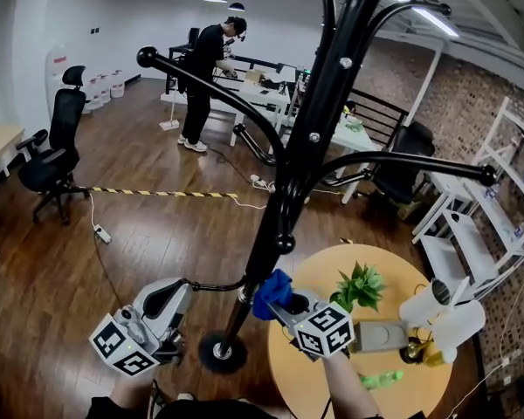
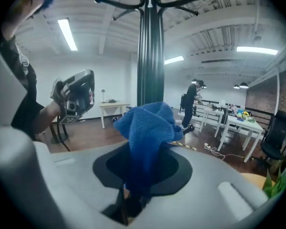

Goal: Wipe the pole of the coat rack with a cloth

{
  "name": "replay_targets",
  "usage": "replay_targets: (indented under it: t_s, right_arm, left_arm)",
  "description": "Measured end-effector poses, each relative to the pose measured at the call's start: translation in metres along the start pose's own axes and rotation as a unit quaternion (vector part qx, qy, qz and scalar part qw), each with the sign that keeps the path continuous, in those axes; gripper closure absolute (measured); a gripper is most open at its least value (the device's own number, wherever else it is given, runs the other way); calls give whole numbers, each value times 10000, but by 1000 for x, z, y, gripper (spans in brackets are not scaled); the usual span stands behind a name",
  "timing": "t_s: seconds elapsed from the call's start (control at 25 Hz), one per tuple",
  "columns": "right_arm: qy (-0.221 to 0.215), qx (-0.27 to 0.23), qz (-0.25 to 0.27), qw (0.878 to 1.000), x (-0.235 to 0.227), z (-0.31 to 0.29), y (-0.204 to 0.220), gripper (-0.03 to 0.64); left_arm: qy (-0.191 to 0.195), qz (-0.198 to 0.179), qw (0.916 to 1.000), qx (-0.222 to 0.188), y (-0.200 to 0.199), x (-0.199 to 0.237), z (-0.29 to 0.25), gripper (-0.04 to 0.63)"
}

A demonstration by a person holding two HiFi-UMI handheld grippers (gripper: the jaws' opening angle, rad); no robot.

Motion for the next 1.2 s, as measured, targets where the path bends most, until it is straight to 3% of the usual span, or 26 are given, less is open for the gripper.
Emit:
replay_targets:
  t_s: [0.12, 0.36, 0.64, 0.96, 1.2]
  right_arm:
    - [-63, -14, -310, 9995, -3, 18, 7, 529]
    - [-114, 111, -401, 9991, -4, 53, 4, 529]
    - [-369, -339, -468, 9976, -9, 7, 10, 529]
    - [-207, -1376, -315, 9898, 12, 17, -52, 529]
    - [-519, -2878, 16, 9563, 29, 69, -157, 529]
  left_arm:
    - [44, 14, 10000, 30, 2, 1, -5, 593]
    - [117, 17, 9999, 34, 6, -1, -14, 593]
    - [58, -51, 9999, 85, 5, -1, -9, 592]
    - [-123, -115, 9999, -11, -7, 6, 12, 592]
    - [-46, -116, 9999, -89, -14, 14, 5, 592]
Point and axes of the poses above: the fingertips, and each gripper's own axes: z backward along the fingers, x to its left, y out of its underside, the point moved 10 cm from there along z, backward along the fingers, and after that the axes turned 12 degrees about -z, right-handed, at the moved point
